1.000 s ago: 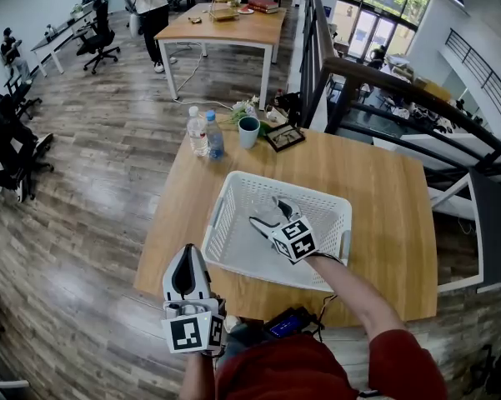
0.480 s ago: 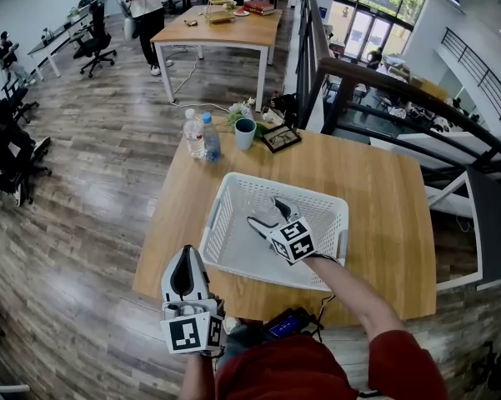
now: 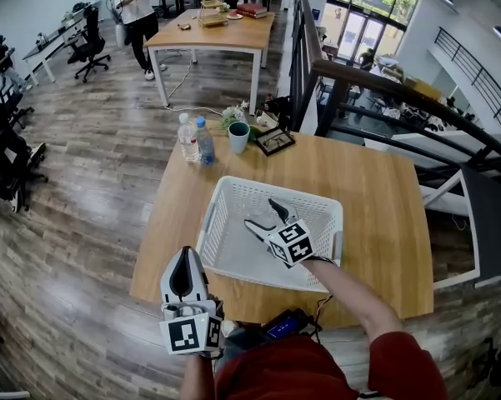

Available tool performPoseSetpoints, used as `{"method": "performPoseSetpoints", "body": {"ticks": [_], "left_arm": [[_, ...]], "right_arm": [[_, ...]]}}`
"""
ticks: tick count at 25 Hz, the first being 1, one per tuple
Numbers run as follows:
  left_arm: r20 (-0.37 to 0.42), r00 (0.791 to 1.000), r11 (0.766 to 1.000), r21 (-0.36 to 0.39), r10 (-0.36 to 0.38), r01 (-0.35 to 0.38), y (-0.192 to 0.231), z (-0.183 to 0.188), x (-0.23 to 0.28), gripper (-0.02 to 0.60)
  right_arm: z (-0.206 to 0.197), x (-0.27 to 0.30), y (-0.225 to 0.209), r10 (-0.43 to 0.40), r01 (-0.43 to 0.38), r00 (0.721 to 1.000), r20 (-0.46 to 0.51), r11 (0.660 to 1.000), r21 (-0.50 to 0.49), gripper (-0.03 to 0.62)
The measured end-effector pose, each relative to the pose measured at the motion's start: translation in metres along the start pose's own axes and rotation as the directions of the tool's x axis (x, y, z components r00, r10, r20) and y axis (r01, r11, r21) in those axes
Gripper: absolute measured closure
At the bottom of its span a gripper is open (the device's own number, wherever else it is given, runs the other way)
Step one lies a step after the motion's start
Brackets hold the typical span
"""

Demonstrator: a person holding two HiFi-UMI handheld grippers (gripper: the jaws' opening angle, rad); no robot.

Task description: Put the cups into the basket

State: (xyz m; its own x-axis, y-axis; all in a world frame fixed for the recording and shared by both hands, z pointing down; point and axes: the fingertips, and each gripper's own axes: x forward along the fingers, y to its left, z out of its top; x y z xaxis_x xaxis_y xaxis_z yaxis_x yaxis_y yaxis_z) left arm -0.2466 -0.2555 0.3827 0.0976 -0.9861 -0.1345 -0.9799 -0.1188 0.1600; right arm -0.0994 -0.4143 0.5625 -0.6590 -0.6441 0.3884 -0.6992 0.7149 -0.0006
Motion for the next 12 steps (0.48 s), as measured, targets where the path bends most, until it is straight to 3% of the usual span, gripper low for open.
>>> {"method": "performPoseSetpoints", "body": {"ticks": [12], "left_arm": [[0.005,1.0,1.0,-0.005,-0.005,0.005,-0.002,0.002,0.003,0.581]], "right_arm": [[0.013,-0.015,0.001,-0.001,0.001,1.0,0.024,1.0,-0.002,0.237]]}}
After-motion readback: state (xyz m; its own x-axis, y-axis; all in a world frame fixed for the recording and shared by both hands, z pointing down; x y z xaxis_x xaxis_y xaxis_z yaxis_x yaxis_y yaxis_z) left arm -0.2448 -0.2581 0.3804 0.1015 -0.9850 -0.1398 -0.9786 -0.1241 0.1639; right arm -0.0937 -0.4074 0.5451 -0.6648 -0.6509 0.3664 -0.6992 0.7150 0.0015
